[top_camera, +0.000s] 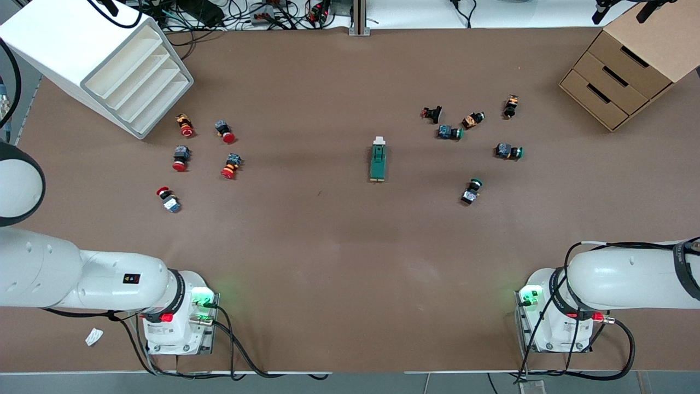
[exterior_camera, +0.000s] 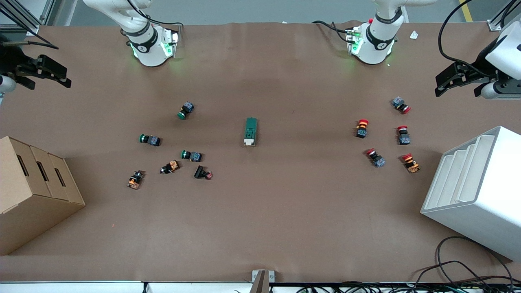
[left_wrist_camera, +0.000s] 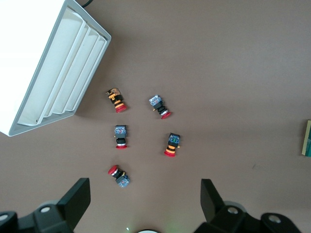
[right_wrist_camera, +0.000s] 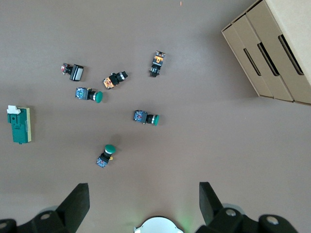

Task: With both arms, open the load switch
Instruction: 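Move the left gripper above the green load switch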

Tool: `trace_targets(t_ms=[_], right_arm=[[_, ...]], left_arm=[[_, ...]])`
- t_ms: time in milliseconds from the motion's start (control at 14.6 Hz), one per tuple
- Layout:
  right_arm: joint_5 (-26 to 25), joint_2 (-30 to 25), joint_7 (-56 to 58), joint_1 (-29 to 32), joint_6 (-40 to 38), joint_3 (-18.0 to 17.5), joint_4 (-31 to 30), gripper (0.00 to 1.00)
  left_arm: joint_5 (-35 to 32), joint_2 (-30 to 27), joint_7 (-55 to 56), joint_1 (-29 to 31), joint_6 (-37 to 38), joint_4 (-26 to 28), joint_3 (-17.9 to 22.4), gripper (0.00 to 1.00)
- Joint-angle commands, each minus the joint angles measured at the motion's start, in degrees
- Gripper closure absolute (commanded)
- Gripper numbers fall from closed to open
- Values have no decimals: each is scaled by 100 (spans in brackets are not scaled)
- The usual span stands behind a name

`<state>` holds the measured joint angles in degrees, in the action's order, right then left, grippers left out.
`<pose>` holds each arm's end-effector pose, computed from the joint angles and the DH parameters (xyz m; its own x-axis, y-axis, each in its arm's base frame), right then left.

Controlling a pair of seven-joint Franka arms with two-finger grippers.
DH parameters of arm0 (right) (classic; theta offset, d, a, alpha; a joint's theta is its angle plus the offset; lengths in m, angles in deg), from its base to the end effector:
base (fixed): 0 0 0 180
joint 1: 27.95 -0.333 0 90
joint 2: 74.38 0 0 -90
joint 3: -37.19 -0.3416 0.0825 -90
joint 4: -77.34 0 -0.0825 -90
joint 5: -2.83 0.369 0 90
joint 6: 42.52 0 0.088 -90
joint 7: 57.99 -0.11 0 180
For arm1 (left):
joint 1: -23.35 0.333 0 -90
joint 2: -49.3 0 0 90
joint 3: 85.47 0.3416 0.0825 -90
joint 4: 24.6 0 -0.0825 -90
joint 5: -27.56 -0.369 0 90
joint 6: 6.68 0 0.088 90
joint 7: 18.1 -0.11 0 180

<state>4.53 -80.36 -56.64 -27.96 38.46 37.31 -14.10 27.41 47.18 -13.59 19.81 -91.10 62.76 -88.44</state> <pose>0.4869 0.0026 0.6763 0.9967 0.0263 -0.0773 0.0239 -0.9992 -0.0316 0.5137 -0.0590 0.6790 0.9993 -0.0346 -0.0140 -0.0347 -0.9994 -0.0056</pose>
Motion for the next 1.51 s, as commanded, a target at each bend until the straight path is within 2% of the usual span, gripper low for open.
trace_targets(t_ms=[0, 137, 274, 616, 685, 822, 1027, 1301, 1438], right_arm=[[-65, -141, -83, -60, 6, 6, -111, 0], [-65, -132, -83, -60, 6, 6, -76, 0], [-65, -132, -83, -52, 6, 6, -67, 0], [-65, -115, -126, -52, 6, 15, -5, 0], [-65, -106, -118, -52, 6, 6, 47, 0], [-56, -62, -101, -52, 6, 15, 65, 0], [-30, 148, -83, -52, -12, 15, 30, 0], [-3, 359, -74, -25, 23, 24, 65, 0], [-21, 622, -57, -34, -38, 24, 65, 0]], left_arm=[[-55, -26, -91, -6, 171, -79, -28, 0], [-46, -17, -74, -33, 171, -88, -37, 0], [-46, 35, 110, -147, 171, -114, -246, 0], [-64, 545, 1830, -191, -416, -97, -1686, 0], [-125, 580, 2234, -269, -652, 69, -1976, 0], [-257, 659, 2929, -462, -1354, 446, -2285, 0], [-449, 869, 4035, -1155, -2243, 921, -2401, 0], [-1459, 1554, 5934, -2307, -2859, 1107, -2419, 0], [-2178, 2046, 6935, -2738, -3141, 1107, -2427, 0]])
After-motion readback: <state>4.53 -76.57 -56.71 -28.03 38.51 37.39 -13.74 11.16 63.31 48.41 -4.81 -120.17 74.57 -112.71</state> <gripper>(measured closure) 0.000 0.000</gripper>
